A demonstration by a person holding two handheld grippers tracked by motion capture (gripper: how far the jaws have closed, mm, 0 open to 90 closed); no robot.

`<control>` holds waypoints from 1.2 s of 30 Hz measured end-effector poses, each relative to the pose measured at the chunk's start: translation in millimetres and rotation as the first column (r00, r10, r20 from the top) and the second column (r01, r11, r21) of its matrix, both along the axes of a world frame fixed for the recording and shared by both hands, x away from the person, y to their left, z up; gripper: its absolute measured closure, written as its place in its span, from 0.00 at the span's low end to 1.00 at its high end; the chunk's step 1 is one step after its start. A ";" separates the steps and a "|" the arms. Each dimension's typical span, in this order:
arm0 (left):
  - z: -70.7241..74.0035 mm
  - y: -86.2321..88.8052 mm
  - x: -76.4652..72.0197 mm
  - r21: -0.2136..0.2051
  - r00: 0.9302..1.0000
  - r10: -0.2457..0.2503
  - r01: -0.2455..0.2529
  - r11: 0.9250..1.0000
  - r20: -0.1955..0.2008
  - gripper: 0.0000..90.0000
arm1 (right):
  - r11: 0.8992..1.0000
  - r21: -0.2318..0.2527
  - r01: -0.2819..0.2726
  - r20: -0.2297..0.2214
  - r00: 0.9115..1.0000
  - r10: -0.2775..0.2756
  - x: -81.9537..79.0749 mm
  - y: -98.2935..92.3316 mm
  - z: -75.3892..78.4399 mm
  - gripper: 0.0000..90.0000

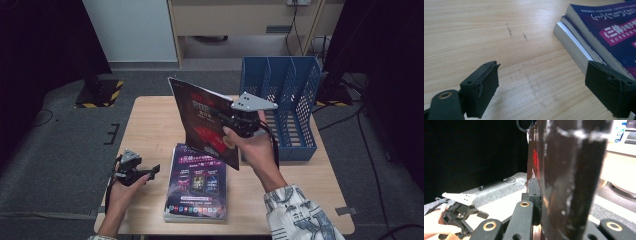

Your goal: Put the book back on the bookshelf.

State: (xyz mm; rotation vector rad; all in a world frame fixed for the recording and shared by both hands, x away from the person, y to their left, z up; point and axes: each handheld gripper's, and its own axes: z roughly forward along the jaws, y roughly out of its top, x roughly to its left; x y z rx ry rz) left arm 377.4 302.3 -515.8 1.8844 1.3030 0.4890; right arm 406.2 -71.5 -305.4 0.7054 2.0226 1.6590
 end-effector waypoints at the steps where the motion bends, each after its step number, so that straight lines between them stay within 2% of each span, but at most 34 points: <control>1: -0.7 -0.5 0.1 0.004 1.000 0.000 0.000 1.000 -0.004 0.12 | 1.000 0.002 0.003 0.001 1.000 -0.003 0.2 -0.3 0.3 0.97; 7: -3.4 -1.4 0.7 0.030 1.000 0.000 0.000 1.000 -0.017 0.12 | 1.000 0.006 0.018 0.004 1.000 -0.018 1.1 -3.3 2.7 0.97; 36: -11.7 -5.4 2.5 0.088 0.998 -0.010 0.015 0.996 -0.055 0.11 | 0.994 0.036 0.105 0.018 0.994 -0.106 3.2 -30.9 20.7 0.97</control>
